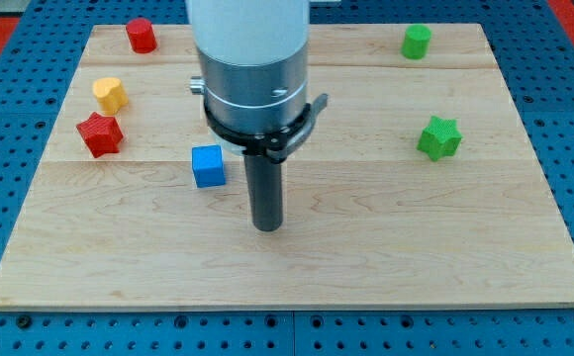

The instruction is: Push the blue cube down and left

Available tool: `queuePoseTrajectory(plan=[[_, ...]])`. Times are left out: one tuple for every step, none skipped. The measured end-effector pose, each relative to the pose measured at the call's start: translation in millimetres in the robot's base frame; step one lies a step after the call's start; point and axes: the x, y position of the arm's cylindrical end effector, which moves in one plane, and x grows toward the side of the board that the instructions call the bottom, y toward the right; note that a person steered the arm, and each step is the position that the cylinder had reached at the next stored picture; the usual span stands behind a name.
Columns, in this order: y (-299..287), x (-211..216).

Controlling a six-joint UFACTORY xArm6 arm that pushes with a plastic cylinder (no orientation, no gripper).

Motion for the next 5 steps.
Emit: queuePoseTrajectory(plan=[[2.2,0.0],[2.3,0.0],[2.3,0.0],[-16.3,4.4],[-88.9,4.4]])
